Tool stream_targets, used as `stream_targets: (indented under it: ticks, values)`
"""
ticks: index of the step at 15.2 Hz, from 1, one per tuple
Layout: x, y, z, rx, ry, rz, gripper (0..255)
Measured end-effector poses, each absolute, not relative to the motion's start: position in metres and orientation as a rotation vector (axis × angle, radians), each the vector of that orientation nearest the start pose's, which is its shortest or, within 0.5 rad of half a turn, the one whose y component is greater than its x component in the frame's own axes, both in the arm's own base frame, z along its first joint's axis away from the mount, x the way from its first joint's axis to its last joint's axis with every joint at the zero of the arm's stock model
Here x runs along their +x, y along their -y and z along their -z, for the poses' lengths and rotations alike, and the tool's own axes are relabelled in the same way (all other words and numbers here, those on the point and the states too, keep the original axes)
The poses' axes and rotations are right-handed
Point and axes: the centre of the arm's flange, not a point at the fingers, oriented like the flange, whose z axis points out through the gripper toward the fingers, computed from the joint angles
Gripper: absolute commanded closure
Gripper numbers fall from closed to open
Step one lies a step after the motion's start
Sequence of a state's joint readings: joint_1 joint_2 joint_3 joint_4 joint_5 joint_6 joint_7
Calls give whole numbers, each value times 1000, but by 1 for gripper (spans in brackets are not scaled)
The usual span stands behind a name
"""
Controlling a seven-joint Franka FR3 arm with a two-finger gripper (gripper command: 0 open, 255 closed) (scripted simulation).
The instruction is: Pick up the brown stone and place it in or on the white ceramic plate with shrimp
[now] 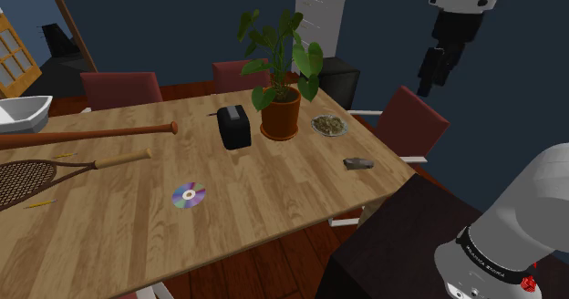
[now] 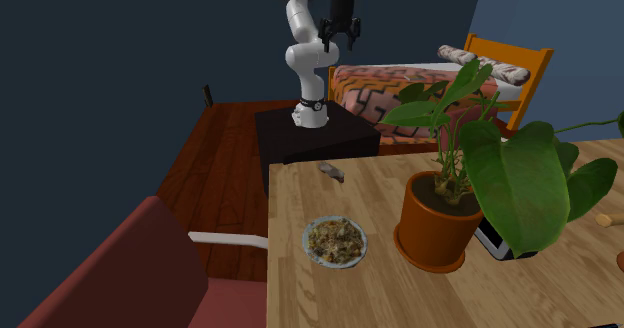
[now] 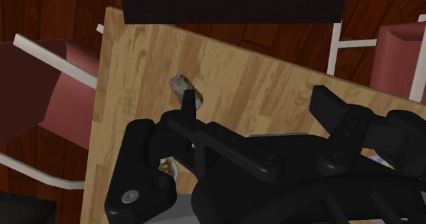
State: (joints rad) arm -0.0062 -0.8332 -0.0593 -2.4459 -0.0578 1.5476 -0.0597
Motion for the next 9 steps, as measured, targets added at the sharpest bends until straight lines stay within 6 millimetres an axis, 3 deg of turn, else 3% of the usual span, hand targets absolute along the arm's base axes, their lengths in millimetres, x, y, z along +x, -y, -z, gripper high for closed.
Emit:
stream_targets:
  ticks: [3,9]
  values:
    - [296,34,-546,-3146,43,-115,0]
    - [332,60,-477,-3123,129,-158,0]
